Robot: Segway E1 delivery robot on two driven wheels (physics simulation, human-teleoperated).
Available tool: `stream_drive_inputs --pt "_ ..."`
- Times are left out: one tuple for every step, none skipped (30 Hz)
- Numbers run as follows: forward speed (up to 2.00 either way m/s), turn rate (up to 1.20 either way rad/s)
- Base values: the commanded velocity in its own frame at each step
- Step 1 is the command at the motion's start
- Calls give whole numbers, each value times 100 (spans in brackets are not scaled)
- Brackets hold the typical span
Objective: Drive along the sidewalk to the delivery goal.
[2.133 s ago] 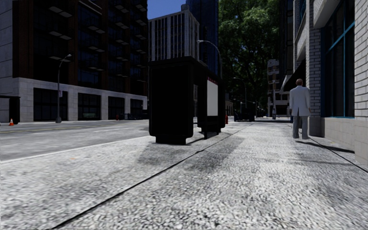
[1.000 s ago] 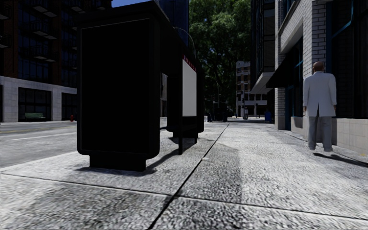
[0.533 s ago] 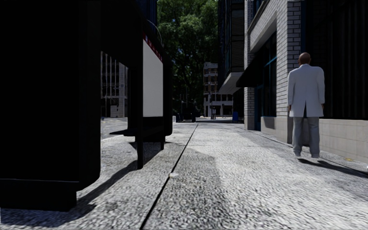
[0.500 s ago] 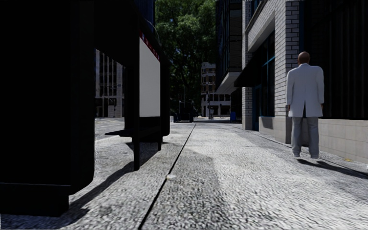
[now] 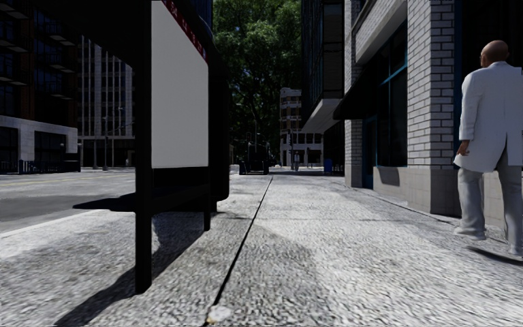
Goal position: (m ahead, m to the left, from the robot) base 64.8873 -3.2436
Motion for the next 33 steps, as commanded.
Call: stream_drive_inputs --pt "196 0" --pt "196 0" --pt "196 0" --pt "196 0" --pt "196 0" --pt "196 0" --pt "196 0" --pt "196 0" --pt "196 0" --pt "196 0" --pt "196 0" --pt "196 0" --pt "196 0" --pt "196 0" --pt "196 0" --pt "196 -8" --pt "196 -15" --pt "196 -19" --pt "196 -19" --pt "196 -21" --pt "196 -20" --pt "196 -3" --pt "196 -3" --pt "196 0" --pt "196 0" --pt "196 0" --pt "196 0" --pt "196 0" --pt "196 0" --pt "196 0" --pt "196 0" --pt "196 0" --pt "196 0"
